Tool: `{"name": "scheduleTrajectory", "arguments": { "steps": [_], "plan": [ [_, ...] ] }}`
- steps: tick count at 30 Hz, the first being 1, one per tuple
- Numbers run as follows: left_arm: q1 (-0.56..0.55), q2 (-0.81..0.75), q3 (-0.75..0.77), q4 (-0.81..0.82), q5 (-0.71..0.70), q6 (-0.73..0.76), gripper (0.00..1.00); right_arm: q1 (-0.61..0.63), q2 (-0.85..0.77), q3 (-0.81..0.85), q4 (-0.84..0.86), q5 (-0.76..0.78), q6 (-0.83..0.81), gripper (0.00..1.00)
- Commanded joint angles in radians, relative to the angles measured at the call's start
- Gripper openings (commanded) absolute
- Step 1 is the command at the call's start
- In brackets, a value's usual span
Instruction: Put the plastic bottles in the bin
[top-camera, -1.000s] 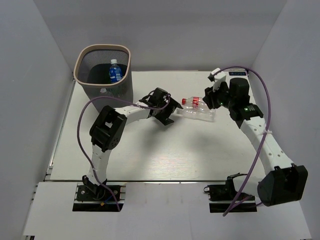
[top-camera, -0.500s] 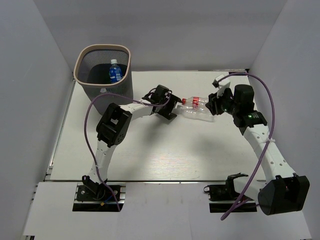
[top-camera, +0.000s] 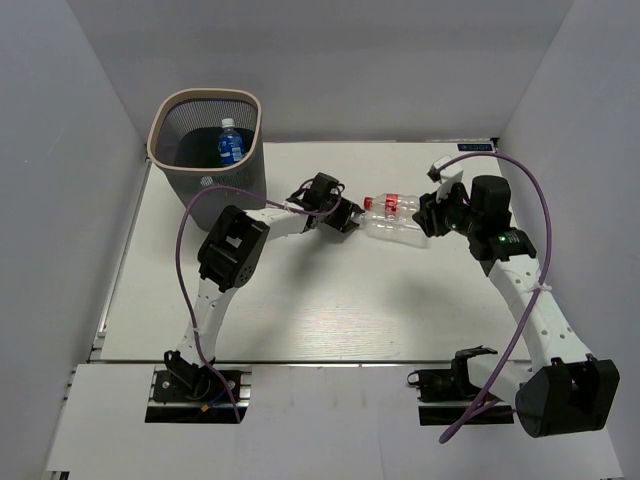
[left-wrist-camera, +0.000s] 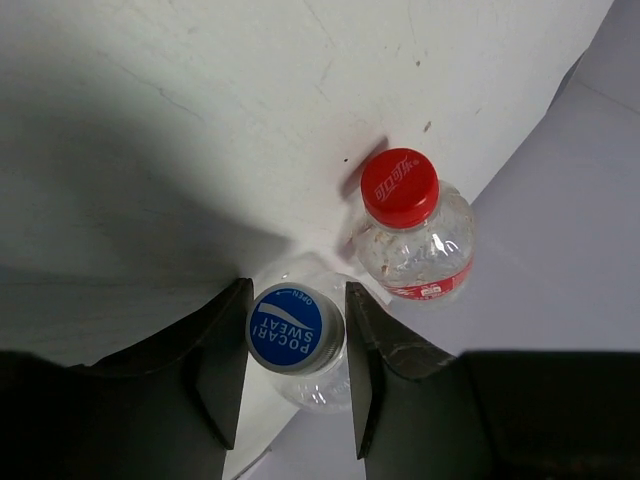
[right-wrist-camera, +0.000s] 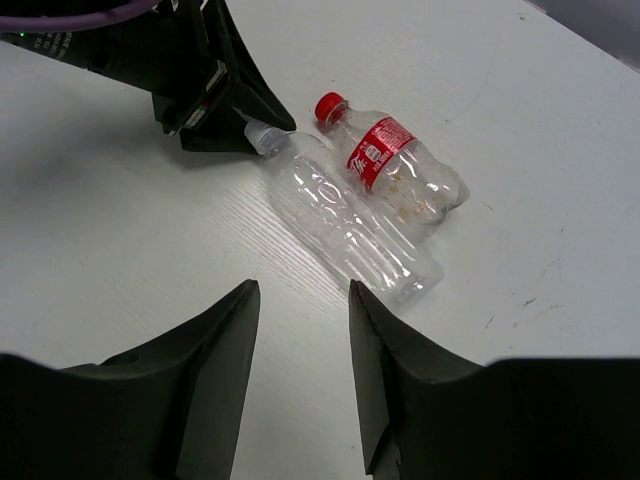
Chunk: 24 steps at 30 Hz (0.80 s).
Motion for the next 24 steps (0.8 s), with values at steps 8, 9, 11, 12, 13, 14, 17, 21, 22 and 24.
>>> {"name": "scheduleTrajectory", "arguments": {
  "steps": [8,9,11,12,13,14,17,21,22,24],
  "plan": [
    [0.000,-0.044,-0.072,0.140,0.051,0.080,0.03,-0.010,-0.018,-0.028,0.020,-0.013,0.002,0.65],
    [0.000,-0.065,-0.072,0.140,0.051,0.110,0.00,-0.015,-0.021,-0.029,0.019,0.004,0.001,0.71],
    [0.000,-0.108,-0.037,0.101,0.062,0.220,0.00,-0.021,-0.021,-0.034,0.025,0.020,0.013,0.77],
    [0.000,-0.124,-0.023,0.079,0.049,0.266,0.00,-0.019,-0.021,-0.032,0.025,0.027,0.019,0.79],
    [0.000,-0.140,0.003,0.013,0.039,0.309,0.00,-0.027,-0.019,-0.032,0.027,0.027,0.028,0.79],
    [0.000,-0.159,0.003,-0.018,0.023,0.391,0.00,-0.033,-0.016,-0.026,0.031,0.025,0.040,0.79],
    [0.000,-0.251,-0.009,-0.069,-0.026,0.501,0.00,-0.045,-0.006,-0.012,0.031,0.018,0.066,0.79],
    [-0.010,-0.363,-0.011,-0.155,-0.101,0.639,0.00,-0.061,0.008,0.017,0.063,0.022,0.105,0.79],
    [-0.010,-0.384,0.002,-0.169,-0.115,0.666,0.00,-0.064,0.013,0.018,0.066,0.024,0.108,0.79],
    [-0.010,-0.452,0.015,-0.195,-0.153,0.737,0.00,-0.071,0.014,0.024,0.083,0.024,0.113,0.79]
  ]
}}
